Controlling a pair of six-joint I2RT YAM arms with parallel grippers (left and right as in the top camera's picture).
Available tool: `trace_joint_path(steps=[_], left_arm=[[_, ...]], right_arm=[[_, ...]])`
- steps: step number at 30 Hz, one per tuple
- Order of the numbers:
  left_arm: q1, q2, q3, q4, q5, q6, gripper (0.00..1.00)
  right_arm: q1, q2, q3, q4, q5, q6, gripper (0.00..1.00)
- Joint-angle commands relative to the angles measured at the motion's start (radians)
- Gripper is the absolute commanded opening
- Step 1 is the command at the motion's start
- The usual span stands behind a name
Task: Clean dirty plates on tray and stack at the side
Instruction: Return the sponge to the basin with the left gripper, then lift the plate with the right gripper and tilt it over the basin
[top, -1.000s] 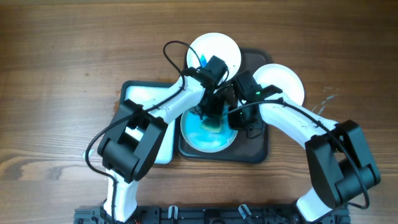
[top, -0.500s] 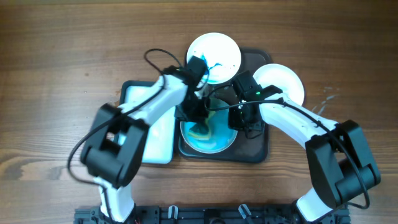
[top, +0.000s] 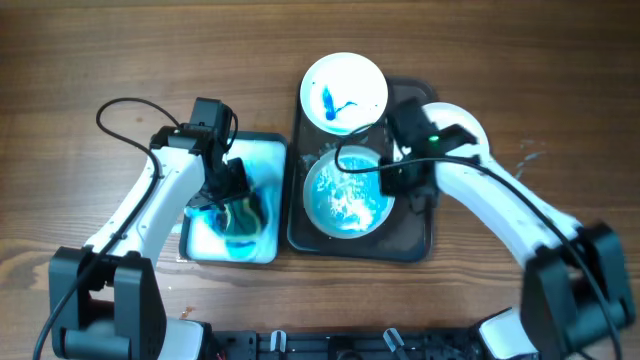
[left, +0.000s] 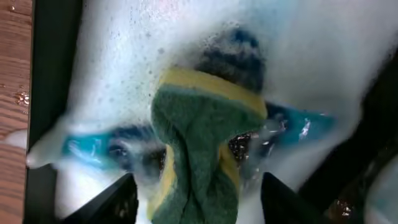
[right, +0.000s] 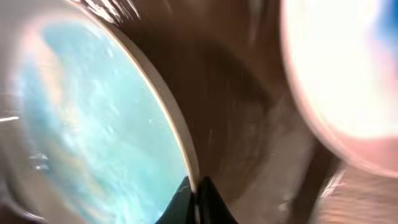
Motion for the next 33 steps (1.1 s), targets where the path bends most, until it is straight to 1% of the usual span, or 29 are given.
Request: trace_joint_path(steps=[1,3,4,5,6,8,9,11,13,16,18,23,25,28,31,33], left_arm=[[0.038,-0.078,0.094,-0.066,0.005,-0.002,1.00],[0.079,-0.146,0.153,-0.110,0.005,-0.003,1.00],[0.117,-0.200,0.186,-0.132,0.005,-0.023,1.00],[0.150,-0.240,0.203,-0.141,0.006,-0.045,1.00],[0.193,-0.291,0.212,-0.143,0.015,-0.064,1.00],[0.294,-0.410,0.213,-0.141,0.092,-0.093,1.00],[0.322,-0.444,0.213,-0.142,0.108,-0.094,1.00],[0.370,-0.510,0.213,-0.141,0.110,-0.099,1.00],[0.406,-0.558,0.213,-0.142,0.109,-0.099,1.00],[0.412,-0.575,0.212,-0.149,0.109,-0.099,1.00],[0.412,-0.573,0.212,-0.153,0.109,-0.099,1.00],[0.412,-0.571,0.212,-0.152,0.109,-0.099,1.00],[0.412,-0.571,0.212,-0.153,0.109,-0.099,1.00],[0.412,-0.571,0.212,-0.152,0.109,-0.099,1.00],[0.412,-0.571,0.212,-0.153,0.109,-0.099,1.00],[0.412,-0.571,0.212,-0.152,0.109,-0.099,1.00]], right_arm=[[0.005,-0.078,0.101,-0.032,0.038,-0.122,0.04],[0.036,-0.080,0.147,-0.031,0.039,-0.202,0.04],[0.068,-0.080,0.164,-0.003,0.050,-0.267,0.04],[0.107,-0.080,0.177,0.027,0.103,-0.287,0.04],[0.144,-0.080,0.180,0.069,0.154,-0.294,0.04],[0.262,-0.075,0.180,0.193,0.219,-0.335,0.04],[0.303,-0.072,0.180,0.236,0.272,-0.335,0.04],[0.417,-0.050,0.180,0.349,0.454,-0.338,0.04],[0.499,-0.024,0.179,0.437,0.580,-0.420,0.04],[0.606,0.011,0.179,0.563,0.845,-0.547,0.04],[0.650,0.011,0.179,0.617,0.938,-0.610,0.04],[0.726,0.011,0.179,0.700,1.049,-0.756,0.04],[0.743,0.011,0.179,0.716,1.056,-0.809,0.04],[0.768,0.011,0.179,0.725,1.059,-0.833,0.04],[0.769,0.011,0.179,0.729,1.054,-0.917,0.04],[0.769,0.011,0.179,0.731,1.046,-0.936,0.04]])
